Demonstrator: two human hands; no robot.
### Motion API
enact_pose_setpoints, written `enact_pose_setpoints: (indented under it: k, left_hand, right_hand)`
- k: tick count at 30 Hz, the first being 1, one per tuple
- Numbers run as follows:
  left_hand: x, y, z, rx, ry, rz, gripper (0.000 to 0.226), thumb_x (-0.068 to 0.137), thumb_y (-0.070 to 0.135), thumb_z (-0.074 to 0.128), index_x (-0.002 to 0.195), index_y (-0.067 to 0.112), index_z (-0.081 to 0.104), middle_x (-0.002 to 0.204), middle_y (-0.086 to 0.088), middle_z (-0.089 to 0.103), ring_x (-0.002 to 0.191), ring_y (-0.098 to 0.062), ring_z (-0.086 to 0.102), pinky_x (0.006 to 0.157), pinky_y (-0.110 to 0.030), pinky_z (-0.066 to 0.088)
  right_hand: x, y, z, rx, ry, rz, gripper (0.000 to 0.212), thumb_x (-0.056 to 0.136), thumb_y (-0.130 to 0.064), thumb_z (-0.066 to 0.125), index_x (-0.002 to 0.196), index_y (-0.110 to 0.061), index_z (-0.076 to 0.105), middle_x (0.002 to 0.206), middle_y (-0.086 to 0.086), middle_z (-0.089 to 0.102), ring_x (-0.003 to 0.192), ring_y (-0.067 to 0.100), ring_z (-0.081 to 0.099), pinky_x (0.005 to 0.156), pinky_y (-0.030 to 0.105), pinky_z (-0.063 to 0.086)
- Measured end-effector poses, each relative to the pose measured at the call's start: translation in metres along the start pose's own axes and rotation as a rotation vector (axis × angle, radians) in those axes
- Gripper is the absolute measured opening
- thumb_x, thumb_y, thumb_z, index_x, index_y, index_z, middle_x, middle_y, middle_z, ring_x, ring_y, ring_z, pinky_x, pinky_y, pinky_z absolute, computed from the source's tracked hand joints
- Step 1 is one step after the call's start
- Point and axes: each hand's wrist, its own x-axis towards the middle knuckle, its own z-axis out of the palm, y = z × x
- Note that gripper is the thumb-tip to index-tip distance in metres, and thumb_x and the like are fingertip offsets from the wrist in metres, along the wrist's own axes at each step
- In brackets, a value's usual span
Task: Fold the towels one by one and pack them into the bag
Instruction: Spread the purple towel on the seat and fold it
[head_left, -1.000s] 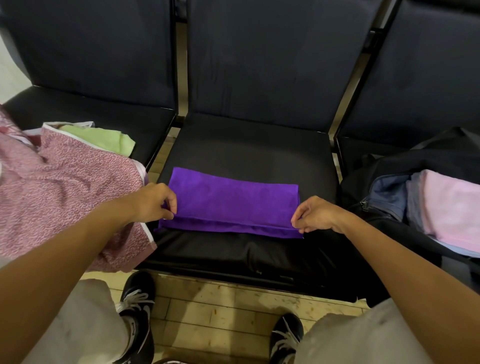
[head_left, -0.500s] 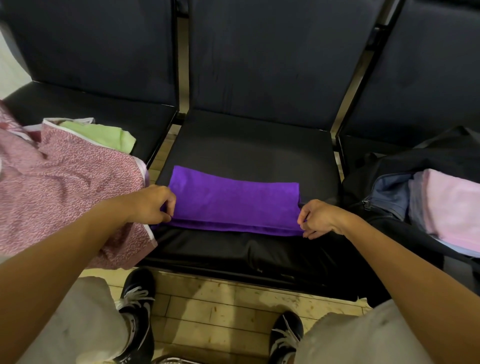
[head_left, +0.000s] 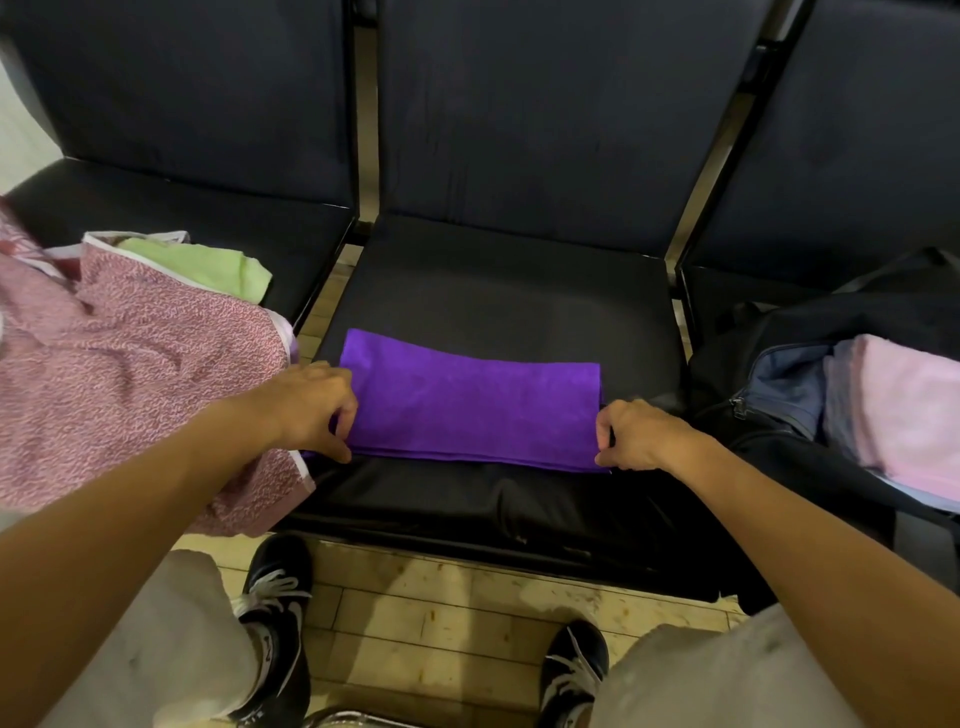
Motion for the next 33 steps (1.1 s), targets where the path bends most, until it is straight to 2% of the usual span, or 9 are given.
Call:
enact_pose_setpoints:
  k: [6,12,16,21,23,25,28,30,33]
  left_hand:
    - [0.010,0.022,0.013,-0.097,-0.011,0.112,0.029,0.078,0.051,0.073,0.088,0.034,0.051,0.092,0.015,0.046,0.090,-0.007,0.048,0.076,-0.029,0.046]
    - [0.014,0.026,0.017,-0.048,-0.014,0.142,0.018,0.091,0.042,0.061,0.085,0.030,0.049,0.089,0.015,0.046,0.083,-0.005,0.047,0.064,-0.023,0.036]
    - [0.013,0.029,0.017,0.083,0.011,0.148,0.010,0.094,0.033,0.054,0.094,0.027,0.046,0.099,0.011,0.048,0.082,-0.007,0.046,0.064,-0.024,0.036]
    - [0.008,0.028,0.014,0.138,0.011,0.047,0.015,0.090,0.027,0.055,0.094,0.027,0.041,0.101,0.008,0.044,0.092,-0.013,0.050,0.068,-0.027,0.036]
    - [0.007,0.020,0.015,0.078,0.046,0.023,0.015,0.089,0.027,0.057,0.087,0.029,0.042,0.097,0.010,0.046,0.088,-0.011,0.049,0.068,-0.027,0.040]
    - [0.006,0.013,0.017,-0.029,0.067,-0.018,0.015,0.089,0.026,0.060,0.082,0.032,0.047,0.093,0.010,0.052,0.086,-0.011,0.052,0.071,-0.029,0.045]
    - [0.004,0.007,0.008,-0.240,0.117,-0.059,0.027,0.086,0.019,0.068,0.070,0.034,0.051,0.080,0.009,0.062,0.077,-0.011,0.060,0.072,-0.029,0.049]
    - [0.004,0.006,-0.002,-0.339,0.162,-0.076,0.027,0.084,0.014,0.072,0.070,0.032,0.058,0.075,0.008,0.066,0.073,-0.007,0.062,0.070,-0.025,0.048]
    - [0.002,0.002,-0.012,-0.411,0.228,-0.080,0.023,0.082,0.012,0.075,0.071,0.028,0.065,0.078,0.005,0.066,0.076,-0.007,0.062,0.071,-0.023,0.047]
  right_hand:
    - [0.000,-0.010,0.010,0.136,-0.017,-0.297,0.022,0.082,-0.041,0.078,0.092,-0.024,0.068,0.092,-0.007,0.065,0.087,0.008,0.063,0.082,0.029,0.056]
    - [0.005,-0.013,0.013,0.064,-0.004,-0.358,0.008,0.088,-0.019,0.074,0.090,-0.023,0.068,0.087,-0.009,0.067,0.084,0.008,0.065,0.084,0.031,0.057]
    - [0.006,-0.013,0.013,-0.078,-0.020,-0.338,0.029,0.083,-0.005,0.072,0.089,-0.030,0.059,0.091,-0.009,0.057,0.087,0.013,0.059,0.081,0.033,0.055]
    - [0.007,-0.016,0.018,-0.229,-0.017,-0.309,0.034,0.083,0.003,0.063,0.082,-0.025,0.043,0.089,-0.004,0.048,0.076,0.013,0.047,0.060,0.024,0.039]
    - [0.005,-0.017,0.017,-0.244,-0.006,-0.309,0.029,0.084,-0.003,0.064,0.083,-0.024,0.044,0.091,-0.004,0.050,0.079,0.014,0.048,0.062,0.024,0.039]
    - [0.003,-0.019,0.017,-0.236,0.024,-0.318,0.018,0.088,-0.024,0.065,0.083,-0.025,0.047,0.088,-0.005,0.052,0.079,0.014,0.051,0.064,0.027,0.042]
    - [-0.001,-0.023,0.023,-0.252,0.130,-0.333,0.030,0.090,-0.054,0.054,0.082,-0.026,0.048,0.088,-0.006,0.057,0.082,0.015,0.055,0.074,0.034,0.047]
    - [-0.001,-0.026,0.028,-0.341,0.216,-0.366,0.029,0.096,-0.052,0.048,0.095,-0.023,0.051,0.099,-0.001,0.062,0.091,0.020,0.059,0.081,0.036,0.048]
    - [0.000,-0.032,0.032,-0.468,0.282,-0.386,0.027,0.099,-0.024,0.048,0.123,-0.015,0.050,0.110,0.007,0.064,0.102,0.028,0.063,0.082,0.037,0.048]
